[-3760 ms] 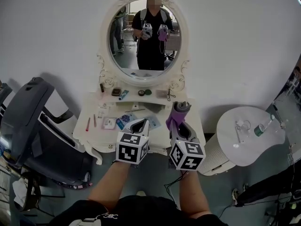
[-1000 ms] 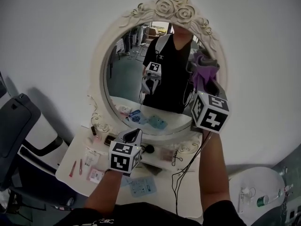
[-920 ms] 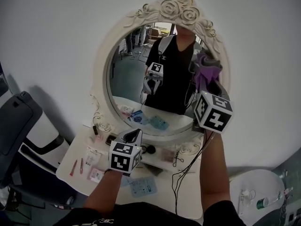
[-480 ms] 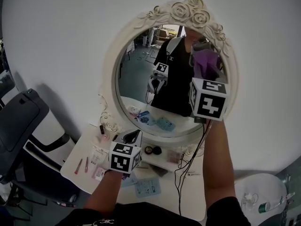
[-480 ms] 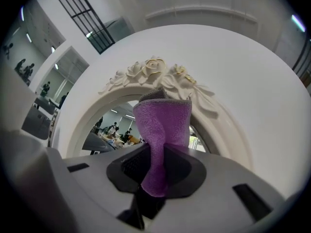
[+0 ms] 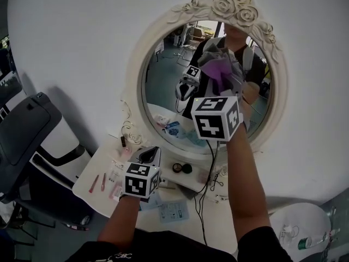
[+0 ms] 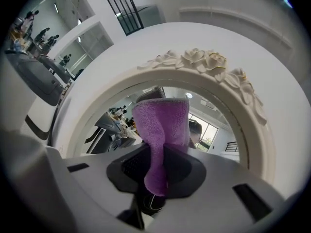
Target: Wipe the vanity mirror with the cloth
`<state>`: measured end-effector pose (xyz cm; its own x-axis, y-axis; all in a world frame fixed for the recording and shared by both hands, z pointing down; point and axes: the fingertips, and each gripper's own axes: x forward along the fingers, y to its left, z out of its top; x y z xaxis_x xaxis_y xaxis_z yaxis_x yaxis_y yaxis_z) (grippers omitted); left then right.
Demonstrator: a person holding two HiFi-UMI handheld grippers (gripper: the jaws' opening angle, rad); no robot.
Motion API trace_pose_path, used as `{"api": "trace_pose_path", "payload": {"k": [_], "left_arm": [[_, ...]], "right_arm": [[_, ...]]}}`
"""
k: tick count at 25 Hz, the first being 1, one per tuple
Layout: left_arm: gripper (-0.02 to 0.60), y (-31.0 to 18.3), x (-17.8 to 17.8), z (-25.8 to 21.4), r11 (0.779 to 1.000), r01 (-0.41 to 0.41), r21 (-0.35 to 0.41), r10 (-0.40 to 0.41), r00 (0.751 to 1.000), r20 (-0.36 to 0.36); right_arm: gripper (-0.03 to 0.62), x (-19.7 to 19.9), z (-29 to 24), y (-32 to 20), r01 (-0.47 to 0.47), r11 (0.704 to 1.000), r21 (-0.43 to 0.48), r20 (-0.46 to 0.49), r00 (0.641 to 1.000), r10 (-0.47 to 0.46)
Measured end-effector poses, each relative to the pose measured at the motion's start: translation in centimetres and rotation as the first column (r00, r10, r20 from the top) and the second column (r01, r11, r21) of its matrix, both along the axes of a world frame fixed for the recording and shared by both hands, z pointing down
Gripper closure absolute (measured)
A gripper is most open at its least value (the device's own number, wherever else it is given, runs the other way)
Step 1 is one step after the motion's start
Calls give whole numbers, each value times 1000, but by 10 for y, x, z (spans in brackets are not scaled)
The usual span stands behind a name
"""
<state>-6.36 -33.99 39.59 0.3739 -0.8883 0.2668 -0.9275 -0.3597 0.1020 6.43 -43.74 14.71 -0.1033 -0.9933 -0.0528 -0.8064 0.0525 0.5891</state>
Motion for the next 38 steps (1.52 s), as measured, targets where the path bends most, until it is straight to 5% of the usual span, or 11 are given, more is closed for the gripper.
{"api": "trace_pose_path", "payload": {"k": [6,13,27,38], "left_arm": [[584,4,-20,3,999,52,-8,-52,999,-4],[584,5,-27,8,998,65,-22,-65,998,10],[584,10,-46,8,994,108,-22,-108,994,14],[584,18,-59,18,990,133,-45,-132,991,26]], "right_arm": [[519,-28,67,-6,36,996,-80,-60,997,-41],[519,-46,142,-10,108,977,-186,25,994,-105],[519,-65,261,-15,74,947,-311,-171,976,-133],[519,-60,390,-12,-7,850,-527,-254,955,-151]]}}
